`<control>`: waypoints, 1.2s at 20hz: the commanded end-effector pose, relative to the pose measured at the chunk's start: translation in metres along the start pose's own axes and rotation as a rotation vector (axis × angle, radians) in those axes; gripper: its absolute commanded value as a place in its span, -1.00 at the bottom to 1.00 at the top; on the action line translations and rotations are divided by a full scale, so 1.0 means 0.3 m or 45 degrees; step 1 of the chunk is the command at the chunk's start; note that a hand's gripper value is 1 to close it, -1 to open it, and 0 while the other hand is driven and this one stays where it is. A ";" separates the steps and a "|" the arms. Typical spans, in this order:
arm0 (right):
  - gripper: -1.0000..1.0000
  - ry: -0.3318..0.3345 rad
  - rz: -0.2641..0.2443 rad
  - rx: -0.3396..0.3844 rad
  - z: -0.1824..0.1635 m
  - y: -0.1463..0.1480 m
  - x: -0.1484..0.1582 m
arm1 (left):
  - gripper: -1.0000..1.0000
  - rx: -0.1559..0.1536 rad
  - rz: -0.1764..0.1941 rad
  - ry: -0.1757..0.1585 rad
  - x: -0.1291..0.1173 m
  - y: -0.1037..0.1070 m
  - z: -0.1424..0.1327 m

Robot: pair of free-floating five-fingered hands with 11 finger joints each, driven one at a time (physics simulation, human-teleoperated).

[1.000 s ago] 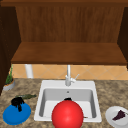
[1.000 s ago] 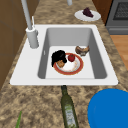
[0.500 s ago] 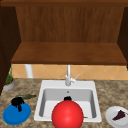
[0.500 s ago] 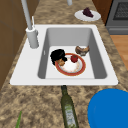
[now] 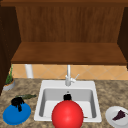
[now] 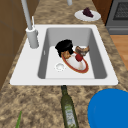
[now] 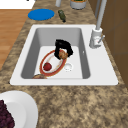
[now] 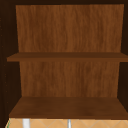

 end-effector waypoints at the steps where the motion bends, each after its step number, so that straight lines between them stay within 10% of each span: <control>1: 1.00 -0.024 -0.043 0.000 0.086 -0.035 0.025 | 0.00 0.000 0.000 0.000 0.000 0.000 0.000; 9: 1.00 -0.065 -0.101 -0.038 0.191 -0.140 0.028 | 0.00 0.000 0.000 0.000 0.000 0.000 0.000; 17: 1.00 -0.115 0.008 -0.106 0.071 0.000 0.061 | 0.00 0.000 0.000 0.000 0.000 0.000 0.000; 24: 1.00 -0.086 -0.055 -0.161 -0.081 0.131 0.092 | 0.00 0.000 0.000 0.000 0.000 0.000 0.000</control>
